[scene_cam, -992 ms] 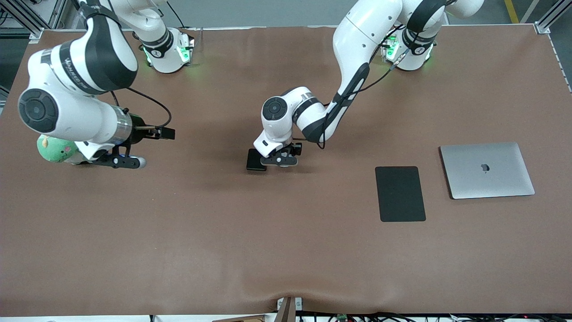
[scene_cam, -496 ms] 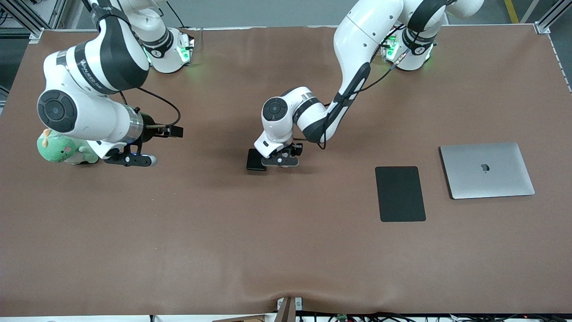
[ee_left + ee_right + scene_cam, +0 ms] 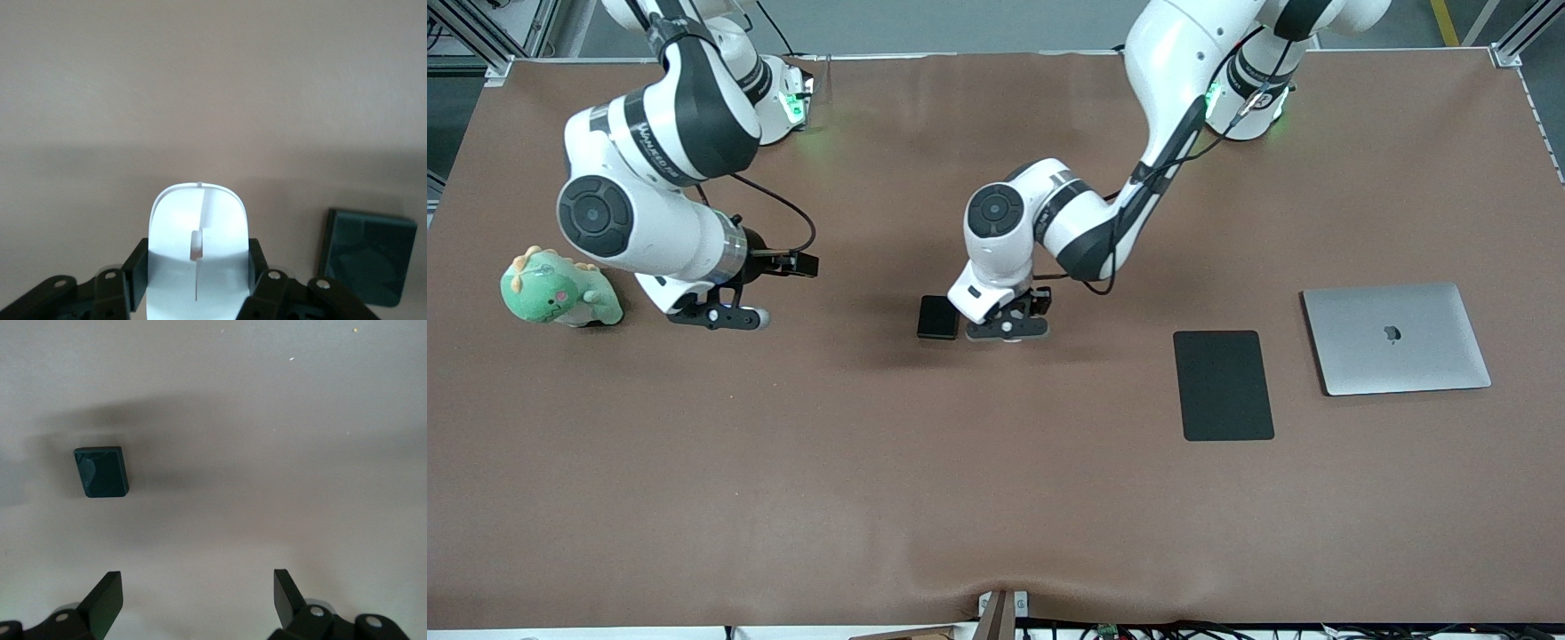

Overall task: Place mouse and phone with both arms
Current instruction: 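Carry the mouse over the pad while the right gripper grasps the phone, then lower the mouse onto the pad while the right gripper lifts the phone, then retract the left gripper while the right gripper carries the phone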

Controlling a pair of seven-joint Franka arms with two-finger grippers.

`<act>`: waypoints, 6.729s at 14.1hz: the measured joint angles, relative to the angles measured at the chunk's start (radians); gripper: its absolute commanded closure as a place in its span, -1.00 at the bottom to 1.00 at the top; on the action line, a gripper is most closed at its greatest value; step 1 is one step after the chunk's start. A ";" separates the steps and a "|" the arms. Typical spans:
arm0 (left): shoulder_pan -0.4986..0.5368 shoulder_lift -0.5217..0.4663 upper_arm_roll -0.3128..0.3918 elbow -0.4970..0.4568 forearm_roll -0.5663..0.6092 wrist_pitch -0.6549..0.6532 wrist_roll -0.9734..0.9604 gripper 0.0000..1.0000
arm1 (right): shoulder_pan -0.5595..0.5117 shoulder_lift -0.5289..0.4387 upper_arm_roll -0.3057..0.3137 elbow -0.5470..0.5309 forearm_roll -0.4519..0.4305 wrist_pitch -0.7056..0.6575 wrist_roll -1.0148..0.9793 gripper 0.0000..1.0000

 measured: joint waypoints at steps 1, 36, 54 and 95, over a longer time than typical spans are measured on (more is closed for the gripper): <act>0.026 -0.016 -0.003 -0.001 -0.015 -0.003 0.008 0.41 | 0.018 0.000 0.000 -0.002 0.000 0.013 0.022 -1.00; 0.723 -0.224 -0.090 -0.360 -0.071 0.100 0.803 0.44 | 0.342 0.426 0.001 -0.094 0.001 0.733 0.315 -1.00; 0.704 -0.016 -0.089 -0.243 0.049 0.223 0.664 0.20 | 0.272 0.328 -0.025 -0.064 0.000 0.479 0.239 1.00; 0.710 -0.666 0.022 0.006 -0.118 -0.687 0.888 -1.00 | -0.503 0.191 -0.038 -0.489 -0.203 0.726 -0.507 1.00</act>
